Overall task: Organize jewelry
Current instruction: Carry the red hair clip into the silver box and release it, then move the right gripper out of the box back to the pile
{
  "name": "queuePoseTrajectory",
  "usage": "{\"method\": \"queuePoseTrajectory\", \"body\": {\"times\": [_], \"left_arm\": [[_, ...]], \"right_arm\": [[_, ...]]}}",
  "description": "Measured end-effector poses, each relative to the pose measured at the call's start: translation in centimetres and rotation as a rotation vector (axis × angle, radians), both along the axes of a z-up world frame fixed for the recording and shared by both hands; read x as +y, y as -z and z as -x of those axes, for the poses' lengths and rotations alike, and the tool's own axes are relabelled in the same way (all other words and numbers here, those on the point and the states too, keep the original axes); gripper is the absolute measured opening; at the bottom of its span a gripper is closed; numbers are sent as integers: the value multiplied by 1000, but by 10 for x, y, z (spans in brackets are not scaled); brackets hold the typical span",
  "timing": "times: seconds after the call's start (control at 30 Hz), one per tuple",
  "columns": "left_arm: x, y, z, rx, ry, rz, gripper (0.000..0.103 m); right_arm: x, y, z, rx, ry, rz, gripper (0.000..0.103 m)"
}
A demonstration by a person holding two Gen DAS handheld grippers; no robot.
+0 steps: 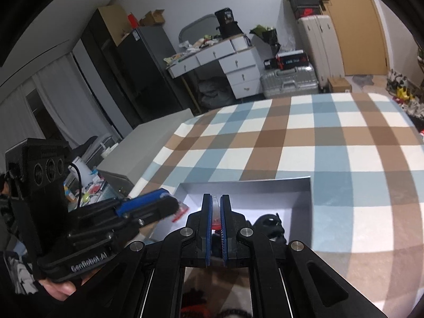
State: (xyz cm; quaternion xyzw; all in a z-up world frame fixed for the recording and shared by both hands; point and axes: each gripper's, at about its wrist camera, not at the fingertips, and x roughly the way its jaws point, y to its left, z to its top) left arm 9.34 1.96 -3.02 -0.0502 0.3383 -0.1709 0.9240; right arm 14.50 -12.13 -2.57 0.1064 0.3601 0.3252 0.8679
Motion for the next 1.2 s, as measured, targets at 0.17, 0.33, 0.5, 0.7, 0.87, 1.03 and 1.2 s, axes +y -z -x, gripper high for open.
{"method": "queuePoseTrajectory", "body": {"times": [0.17,0.33,0.5,0.7,0.87,1.03,1.2], "left_arm": [[1,3,-4,16,14,8,14],[2,5,-10,30,23,12,14],[6,0,-6,15,4,8,46],[13,-13,12,-45,-27,11,65],[19,-17,24,-66,-90,-4,71],[21,-21,38,-101,-172,-27,81],[14,-25,50,-138,-223,-82,83]], "right_arm": [[3,12,-15,44,7,-5,8],[6,15,-20,43,-1,0,8],[-6,6,-12,12,36,-32,23],[-25,-9,16,-72,76,-34,53],[-34,-19,39,-127,97,-14,80],[-38,-24,57,-160,108,-2,92],[-41,-24,70,-166,117,0,100]]}}
